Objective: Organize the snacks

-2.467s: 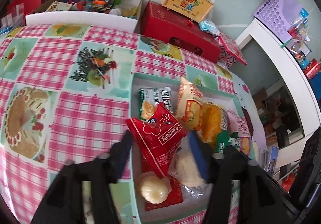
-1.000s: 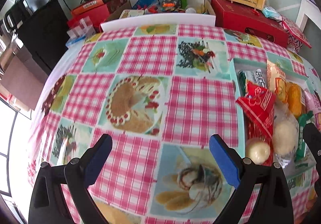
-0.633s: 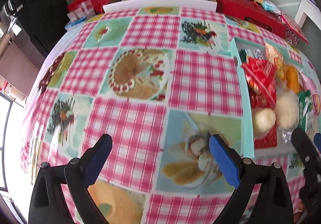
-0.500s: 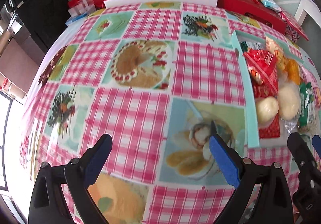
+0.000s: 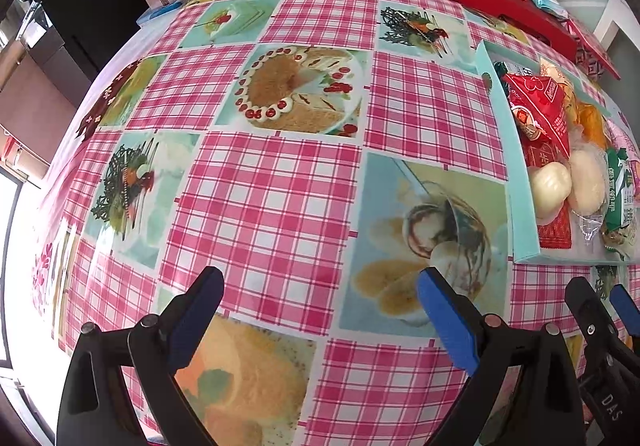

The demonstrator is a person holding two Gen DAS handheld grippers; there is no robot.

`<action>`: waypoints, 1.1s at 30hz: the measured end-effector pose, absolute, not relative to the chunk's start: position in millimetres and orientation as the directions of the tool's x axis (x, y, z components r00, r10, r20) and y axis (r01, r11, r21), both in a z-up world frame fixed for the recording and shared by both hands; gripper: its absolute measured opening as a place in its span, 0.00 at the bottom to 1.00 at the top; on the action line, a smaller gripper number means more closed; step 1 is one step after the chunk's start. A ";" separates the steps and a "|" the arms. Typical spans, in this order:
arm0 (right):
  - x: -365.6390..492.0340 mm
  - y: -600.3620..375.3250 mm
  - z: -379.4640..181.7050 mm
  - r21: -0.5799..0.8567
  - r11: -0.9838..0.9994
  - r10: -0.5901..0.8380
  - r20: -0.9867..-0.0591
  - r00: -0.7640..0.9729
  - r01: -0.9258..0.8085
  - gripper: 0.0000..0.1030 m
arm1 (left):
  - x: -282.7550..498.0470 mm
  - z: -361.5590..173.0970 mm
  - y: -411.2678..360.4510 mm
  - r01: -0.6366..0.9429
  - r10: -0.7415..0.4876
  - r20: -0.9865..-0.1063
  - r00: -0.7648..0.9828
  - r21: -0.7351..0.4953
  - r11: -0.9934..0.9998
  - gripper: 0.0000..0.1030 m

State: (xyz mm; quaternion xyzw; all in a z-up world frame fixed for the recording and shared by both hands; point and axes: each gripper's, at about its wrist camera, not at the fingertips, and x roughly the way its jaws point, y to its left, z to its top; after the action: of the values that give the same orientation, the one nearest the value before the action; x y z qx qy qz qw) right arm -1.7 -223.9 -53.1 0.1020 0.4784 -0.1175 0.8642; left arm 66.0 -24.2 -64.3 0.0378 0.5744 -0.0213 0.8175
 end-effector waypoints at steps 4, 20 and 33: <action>-1.1 -232.1 -56.9 0.066 0.942 -0.114 -0.859 0.499 0.329 1.00 | 68.7 -68.3 -25.4 0.092 -0.002 -0.946 0.323 0.029 0.995 0.94; -1.0 -235.1 -55.3 0.033 0.943 -0.142 -0.861 0.488 0.332 1.00 | 68.8 -63.4 -38.5 0.146 -0.026 -0.945 0.325 0.023 0.989 0.94; -2.0 -235.9 -55.5 0.034 0.941 -0.140 -0.865 0.482 0.336 1.00 | 67.9 -61.7 -37.0 0.139 -0.030 -0.945 0.325 0.017 0.990 0.94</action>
State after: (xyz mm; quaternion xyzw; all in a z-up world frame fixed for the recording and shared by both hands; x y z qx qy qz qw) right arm -2.0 -235.9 -55.5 0.0998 0.4896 -0.1392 0.8550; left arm 67.9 -37.0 -61.7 0.0474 0.5787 -0.0520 0.8125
